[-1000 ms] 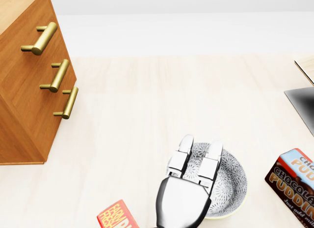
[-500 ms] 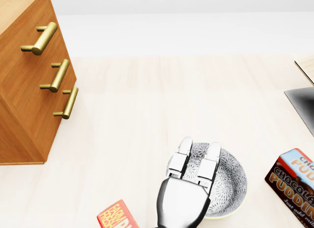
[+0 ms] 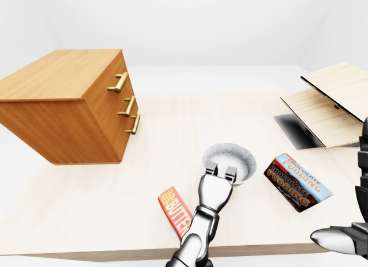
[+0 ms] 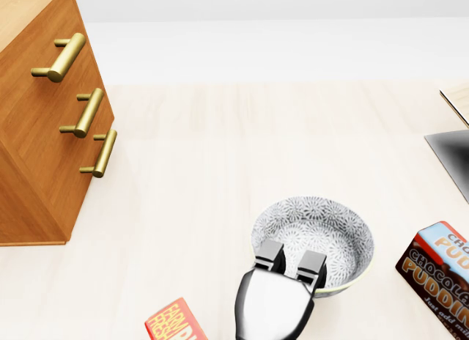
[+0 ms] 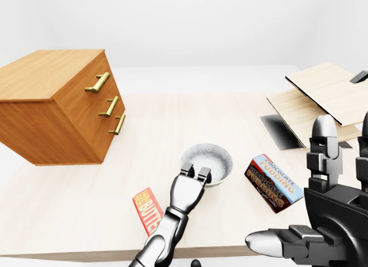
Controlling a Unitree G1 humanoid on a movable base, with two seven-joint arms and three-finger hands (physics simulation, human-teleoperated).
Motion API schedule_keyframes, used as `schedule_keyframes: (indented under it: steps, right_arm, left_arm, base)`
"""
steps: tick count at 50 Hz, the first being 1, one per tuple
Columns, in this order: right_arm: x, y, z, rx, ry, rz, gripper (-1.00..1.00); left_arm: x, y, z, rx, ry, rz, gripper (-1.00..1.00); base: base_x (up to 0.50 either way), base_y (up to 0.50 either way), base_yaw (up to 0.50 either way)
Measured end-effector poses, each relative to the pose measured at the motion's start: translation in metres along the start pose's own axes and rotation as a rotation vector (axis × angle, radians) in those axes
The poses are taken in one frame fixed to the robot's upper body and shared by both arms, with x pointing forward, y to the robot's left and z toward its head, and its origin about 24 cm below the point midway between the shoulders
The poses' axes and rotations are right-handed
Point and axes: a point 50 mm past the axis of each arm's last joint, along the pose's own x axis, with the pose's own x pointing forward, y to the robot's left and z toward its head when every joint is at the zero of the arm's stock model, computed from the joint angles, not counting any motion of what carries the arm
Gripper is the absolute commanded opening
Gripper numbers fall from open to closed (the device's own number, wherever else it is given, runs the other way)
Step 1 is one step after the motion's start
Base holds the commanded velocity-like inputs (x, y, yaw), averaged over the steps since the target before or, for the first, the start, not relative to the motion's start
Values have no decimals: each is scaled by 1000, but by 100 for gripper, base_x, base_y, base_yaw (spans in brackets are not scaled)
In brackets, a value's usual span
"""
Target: Close the top drawer of the cabinet and put the bowl on top of it.
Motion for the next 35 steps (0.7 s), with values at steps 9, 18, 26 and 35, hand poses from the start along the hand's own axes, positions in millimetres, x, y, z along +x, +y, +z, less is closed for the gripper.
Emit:
schedule_keyframes:
  steps: [9, 18, 26, 35]
  right_arm:
    - [0, 0, 0, 2, 3, 1, 100]
    - [0, 1, -1, 2, 6, 3, 100]
    - [0, 1, -1, 1, 7, 3, 100]
    - [0, 1, -1, 0, 7, 4, 100]
  left_arm:
    - [-1, 3, 2, 23, -16, 11, -100]
    - [-1, 11, 4, 42, -32, 23, -100]
    - [-2, 22, 5, 62, -45, 36, -100]
    - [-4, 35, 7, 84, -58, 51, -100]
  base:
    - [0, 0, 0]
    - [0, 0, 0]
    - [0, 0, 0]
    - [0, 0, 0]
